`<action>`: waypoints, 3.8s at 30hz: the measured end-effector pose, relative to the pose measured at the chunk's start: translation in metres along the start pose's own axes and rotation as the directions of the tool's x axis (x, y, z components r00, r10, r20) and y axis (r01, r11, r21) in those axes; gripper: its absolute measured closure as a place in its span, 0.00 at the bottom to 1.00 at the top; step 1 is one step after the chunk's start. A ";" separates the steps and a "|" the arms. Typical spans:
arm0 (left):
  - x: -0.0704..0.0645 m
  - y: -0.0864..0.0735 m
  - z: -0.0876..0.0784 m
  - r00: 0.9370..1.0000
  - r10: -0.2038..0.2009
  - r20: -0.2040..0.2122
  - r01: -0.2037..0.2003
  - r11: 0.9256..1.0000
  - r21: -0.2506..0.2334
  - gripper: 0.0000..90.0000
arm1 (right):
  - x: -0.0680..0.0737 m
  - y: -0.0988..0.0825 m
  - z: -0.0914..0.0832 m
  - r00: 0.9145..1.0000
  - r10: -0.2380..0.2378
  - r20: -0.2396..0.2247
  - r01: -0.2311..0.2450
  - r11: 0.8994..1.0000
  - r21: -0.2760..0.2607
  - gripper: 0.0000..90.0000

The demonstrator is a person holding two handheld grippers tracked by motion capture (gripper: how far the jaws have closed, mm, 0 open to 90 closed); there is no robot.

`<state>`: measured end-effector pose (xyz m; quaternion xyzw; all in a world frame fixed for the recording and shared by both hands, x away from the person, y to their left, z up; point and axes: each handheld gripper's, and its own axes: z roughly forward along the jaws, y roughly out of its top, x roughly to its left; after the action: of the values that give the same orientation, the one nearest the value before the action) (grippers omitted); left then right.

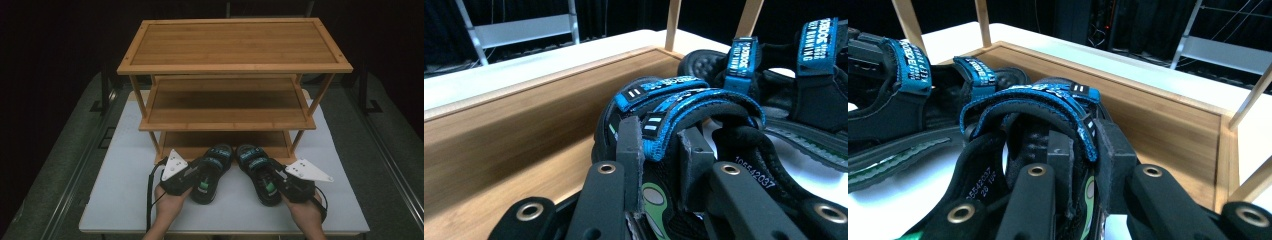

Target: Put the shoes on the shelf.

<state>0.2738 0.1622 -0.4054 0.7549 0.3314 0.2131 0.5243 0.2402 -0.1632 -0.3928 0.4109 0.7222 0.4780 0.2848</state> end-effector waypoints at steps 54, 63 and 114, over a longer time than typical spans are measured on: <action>0.024 0.002 0.033 1.000 0.012 -0.015 -0.011 0.998 0.054 0.56 | -0.020 -0.004 0.053 0.999 0.028 0.020 -0.029 0.997 0.065 0.65; 0.016 0.010 0.026 1.000 0.023 0.006 -0.023 1.000 0.002 0.47 | -0.022 -0.001 0.035 0.999 0.043 -0.025 -0.042 0.998 0.037 0.60; 0.008 -0.039 0.014 0.988 0.081 0.132 -0.114 0.955 0.272 0.18 | 0.004 -0.047 0.032 0.983 -0.054 -0.173 0.105 0.948 0.301 0.24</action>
<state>0.2774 0.1680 -0.4469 0.8481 0.2885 0.1444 0.4203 0.2490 -0.1552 -0.4485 0.3803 0.8249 0.3793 0.1763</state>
